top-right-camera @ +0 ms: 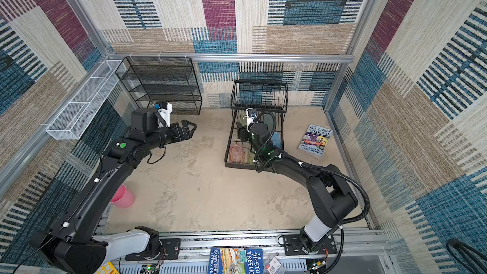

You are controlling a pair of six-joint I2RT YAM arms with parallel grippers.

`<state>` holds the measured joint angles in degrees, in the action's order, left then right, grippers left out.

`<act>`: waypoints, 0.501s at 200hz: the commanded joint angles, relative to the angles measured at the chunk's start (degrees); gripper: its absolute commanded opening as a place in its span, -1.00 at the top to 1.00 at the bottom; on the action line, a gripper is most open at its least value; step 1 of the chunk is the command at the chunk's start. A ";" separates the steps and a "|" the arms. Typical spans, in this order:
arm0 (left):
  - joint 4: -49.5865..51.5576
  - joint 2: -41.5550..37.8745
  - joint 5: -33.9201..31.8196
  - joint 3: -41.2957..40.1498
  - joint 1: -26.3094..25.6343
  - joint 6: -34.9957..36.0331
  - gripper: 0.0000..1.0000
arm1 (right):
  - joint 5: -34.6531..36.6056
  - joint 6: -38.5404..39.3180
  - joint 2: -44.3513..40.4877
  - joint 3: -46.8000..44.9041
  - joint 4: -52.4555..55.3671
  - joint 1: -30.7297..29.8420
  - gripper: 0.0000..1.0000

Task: Load cups into a dish rack
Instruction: Place the cup upside down at the dish rack.

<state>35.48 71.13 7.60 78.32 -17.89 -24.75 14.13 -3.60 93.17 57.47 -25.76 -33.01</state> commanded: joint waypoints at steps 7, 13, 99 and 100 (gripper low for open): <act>1.62 -0.96 -1.53 -0.97 0.22 4.47 -0.97 | 0.72 2.62 2.69 1.35 -4.99 -0.09 -0.02; 0.88 -1.42 -1.62 -1.82 0.28 4.38 -0.97 | 0.78 2.81 3.39 1.80 -5.13 -0.10 -0.02; -4.17 -3.98 1.04 -7.75 2.52 3.14 -0.96 | 1.10 5.52 12.90 7.66 -5.97 -0.10 -0.03; -4.18 -3.98 1.08 -7.79 2.56 3.14 -0.96 | 1.13 5.52 13.04 7.74 -5.93 -0.07 -0.04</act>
<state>34.24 67.77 6.76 71.09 -16.03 -22.37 14.87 0.36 104.36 63.70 -28.88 -32.99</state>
